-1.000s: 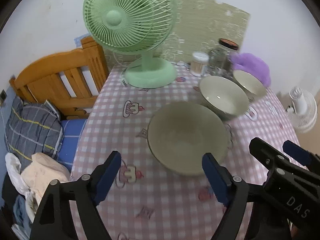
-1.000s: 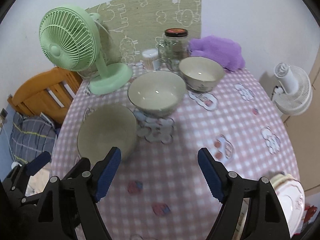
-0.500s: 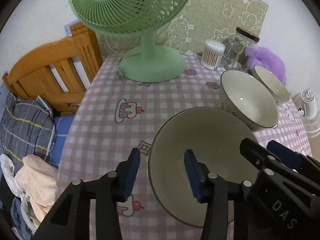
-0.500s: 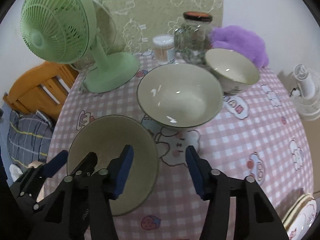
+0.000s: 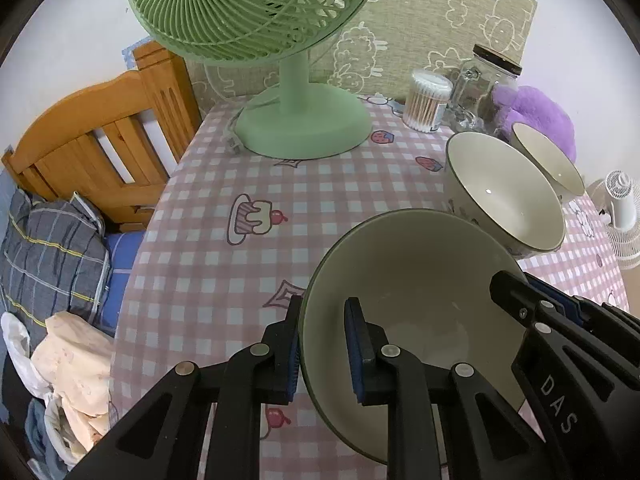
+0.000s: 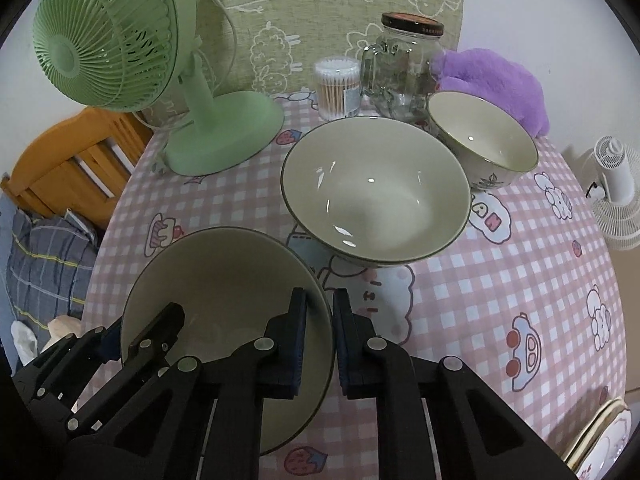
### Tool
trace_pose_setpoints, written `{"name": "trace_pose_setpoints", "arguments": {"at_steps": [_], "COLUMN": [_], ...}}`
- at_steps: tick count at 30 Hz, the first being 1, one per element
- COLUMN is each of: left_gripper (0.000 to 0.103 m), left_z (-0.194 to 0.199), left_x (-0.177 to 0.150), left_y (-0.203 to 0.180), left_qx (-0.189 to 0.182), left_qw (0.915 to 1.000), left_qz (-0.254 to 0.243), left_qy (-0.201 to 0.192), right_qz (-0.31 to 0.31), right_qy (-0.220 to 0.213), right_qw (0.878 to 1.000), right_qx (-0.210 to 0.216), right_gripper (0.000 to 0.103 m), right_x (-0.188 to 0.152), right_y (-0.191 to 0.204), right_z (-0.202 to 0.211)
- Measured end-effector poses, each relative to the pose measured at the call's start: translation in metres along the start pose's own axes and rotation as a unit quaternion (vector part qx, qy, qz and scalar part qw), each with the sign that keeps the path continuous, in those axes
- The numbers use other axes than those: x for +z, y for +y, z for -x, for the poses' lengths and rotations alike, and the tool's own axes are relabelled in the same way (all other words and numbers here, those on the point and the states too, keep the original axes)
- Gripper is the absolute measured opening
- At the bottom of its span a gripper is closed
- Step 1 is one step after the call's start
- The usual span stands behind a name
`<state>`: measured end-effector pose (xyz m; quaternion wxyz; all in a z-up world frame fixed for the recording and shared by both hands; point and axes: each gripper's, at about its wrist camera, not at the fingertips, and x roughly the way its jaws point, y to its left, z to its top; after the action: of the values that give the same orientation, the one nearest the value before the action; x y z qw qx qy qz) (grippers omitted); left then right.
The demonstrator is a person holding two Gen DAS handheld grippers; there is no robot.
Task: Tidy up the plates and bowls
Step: 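Lift the cream bowl with both grippers and carry it beside the plate stack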
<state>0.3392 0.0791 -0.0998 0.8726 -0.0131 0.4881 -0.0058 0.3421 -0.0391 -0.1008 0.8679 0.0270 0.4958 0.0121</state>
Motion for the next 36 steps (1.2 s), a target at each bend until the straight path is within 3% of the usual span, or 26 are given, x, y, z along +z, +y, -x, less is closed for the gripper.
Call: {"name": "trace_pose_setpoints", "arguments": {"at_steps": [12,36], "left_gripper": [0.018,0.018], "left_z": [0.027,0.114], "left_x": [-0.021,-0.102], "left_y": [-0.011,-0.051], "left_qx": [-0.008,-0.024], "left_qw": [0.9999,0.9991], "left_qz": [-0.008,-0.032], "left_qy": [0.002,-0.016], "right_qz": [-0.009,-0.036], "right_qy": [0.003,-0.016], "right_qw": [1.0,0.999], "right_qx": [-0.003,-0.016], "right_gripper": [0.016,0.016], "right_x": [-0.021,-0.111], "right_y": [-0.009,-0.041], "right_z": [0.028,0.128]}}
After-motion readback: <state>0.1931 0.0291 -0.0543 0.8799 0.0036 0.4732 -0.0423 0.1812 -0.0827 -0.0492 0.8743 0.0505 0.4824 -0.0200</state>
